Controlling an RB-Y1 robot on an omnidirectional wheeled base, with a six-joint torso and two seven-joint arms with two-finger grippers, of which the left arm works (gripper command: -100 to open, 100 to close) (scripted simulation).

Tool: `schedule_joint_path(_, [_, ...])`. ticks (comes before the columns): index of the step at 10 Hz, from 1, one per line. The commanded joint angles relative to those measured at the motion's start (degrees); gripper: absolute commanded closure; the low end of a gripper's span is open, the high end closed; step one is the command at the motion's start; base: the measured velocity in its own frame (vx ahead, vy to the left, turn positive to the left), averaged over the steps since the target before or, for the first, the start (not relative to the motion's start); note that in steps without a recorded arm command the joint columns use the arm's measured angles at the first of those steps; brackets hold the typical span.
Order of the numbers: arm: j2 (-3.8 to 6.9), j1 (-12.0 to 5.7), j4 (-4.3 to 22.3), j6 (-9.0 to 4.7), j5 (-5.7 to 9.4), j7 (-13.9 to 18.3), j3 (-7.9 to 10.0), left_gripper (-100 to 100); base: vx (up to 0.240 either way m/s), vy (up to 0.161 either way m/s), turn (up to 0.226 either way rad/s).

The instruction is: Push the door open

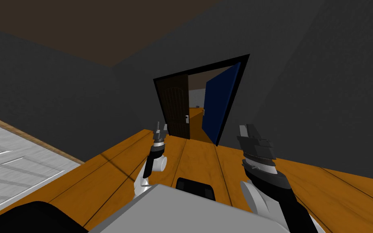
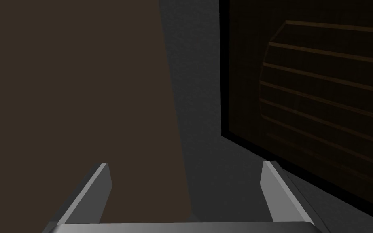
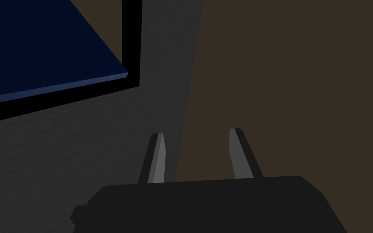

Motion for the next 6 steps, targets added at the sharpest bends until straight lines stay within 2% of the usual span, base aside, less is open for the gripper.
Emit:
schedule_joint_path(1, [0.17, -1.24, 2.54, 0.10, -0.20, -0.33, -0.24, -100, 0.092, 0.025, -0.005])
schedule_joint_path(5, [0.88, -5.20, 9.28, 0.68, -0.40, -0.89, -0.20, -100, 0.090, 0.028, -0.006])
schedule_joint_path(6, [0.88, -5.20, 9.54, 0.68, -0.40, -0.89, -0.20, -100, 0.073, 0.021, -0.003])
